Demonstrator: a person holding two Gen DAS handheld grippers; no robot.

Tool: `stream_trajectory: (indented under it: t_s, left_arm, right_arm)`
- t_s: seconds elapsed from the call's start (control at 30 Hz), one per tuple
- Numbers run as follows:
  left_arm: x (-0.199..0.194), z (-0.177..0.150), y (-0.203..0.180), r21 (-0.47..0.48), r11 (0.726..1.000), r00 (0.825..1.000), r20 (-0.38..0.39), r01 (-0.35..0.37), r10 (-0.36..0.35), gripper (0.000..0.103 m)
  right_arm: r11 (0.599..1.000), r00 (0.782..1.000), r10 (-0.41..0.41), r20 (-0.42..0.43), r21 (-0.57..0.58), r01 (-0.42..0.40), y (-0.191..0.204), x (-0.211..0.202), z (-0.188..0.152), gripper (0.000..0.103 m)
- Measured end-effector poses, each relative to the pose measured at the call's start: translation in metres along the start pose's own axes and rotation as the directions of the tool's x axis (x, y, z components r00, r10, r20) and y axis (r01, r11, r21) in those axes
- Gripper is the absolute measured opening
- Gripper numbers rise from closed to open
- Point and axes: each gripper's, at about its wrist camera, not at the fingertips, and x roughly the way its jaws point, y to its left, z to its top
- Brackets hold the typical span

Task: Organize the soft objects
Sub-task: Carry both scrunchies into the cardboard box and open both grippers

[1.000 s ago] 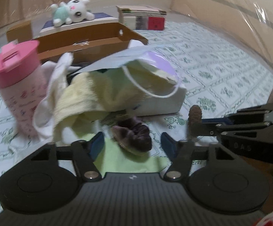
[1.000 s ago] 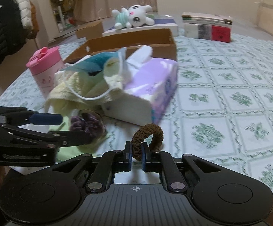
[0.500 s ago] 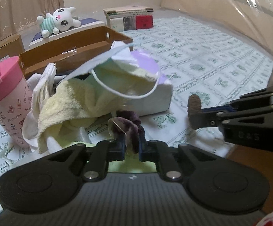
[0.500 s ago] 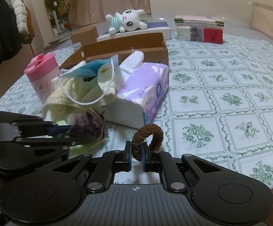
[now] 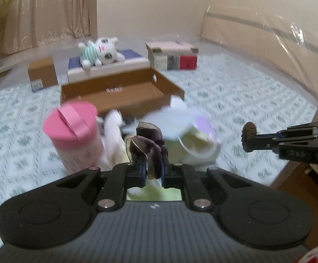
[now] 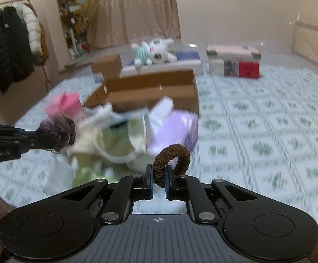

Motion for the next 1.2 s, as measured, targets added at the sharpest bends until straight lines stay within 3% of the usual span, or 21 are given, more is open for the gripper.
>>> stream_trajectory:
  t_s: [0.17, 0.3, 0.47, 0.6, 0.9, 0.97, 1.1, 1.2]
  left_arm:
    - [0.001, 0.053, 0.031, 0.031, 0.999, 0.999, 0.034, 0.013, -0.014, 0.010]
    - [0.023, 0.095, 0.055, 0.063, 0.998, 0.999, 0.032, -0.012, 0.010, 0.010]
    - [0.070, 0.134, 0.081, 0.089, 0.995, 0.999, -0.004, -0.044, 0.044, 0.010]
    - [0.113, 0.149, 0.100, 0.091, 0.995, 0.997, -0.057, -0.043, 0.048, 0.010]
    - [0.187, 0.156, 0.136, 0.063, 0.997, 0.986, -0.159, -0.035, 0.045, 0.011]
    - [0.197, 0.157, 0.139, 0.066, 0.997, 0.985, -0.167, -0.037, 0.047, 0.015]
    - [0.209, 0.157, 0.144, 0.062, 0.997, 0.982, -0.175, -0.055, 0.065, 0.036]
    - [0.207, 0.158, 0.147, 0.048, 0.998, 0.985, -0.161, -0.050, 0.057, 0.036]
  right_arm:
    - [0.997, 0.998, 0.049, 0.049, -0.057, -0.046, 0.001, -0.001, 0.052, 0.010]
    - [0.991, 0.995, 0.080, 0.062, -0.111, -0.073, 0.003, 0.019, 0.098, 0.010]
    - [0.980, 0.994, 0.102, 0.026, -0.175, -0.096, 0.011, 0.076, 0.152, 0.010]
    - [0.980, 0.992, 0.119, -0.044, -0.156, -0.124, 0.009, 0.134, 0.182, 0.010]
    - [0.985, 0.982, 0.094, -0.161, -0.125, -0.115, 0.001, 0.231, 0.200, 0.010]
    - [0.987, 0.981, 0.092, -0.169, -0.115, -0.113, -0.002, 0.241, 0.200, 0.010]
    - [0.991, 0.983, 0.081, -0.164, -0.088, -0.097, -0.006, 0.252, 0.201, 0.010]
    - [0.993, 0.981, 0.087, -0.172, -0.061, -0.099, -0.010, 0.260, 0.202, 0.011]
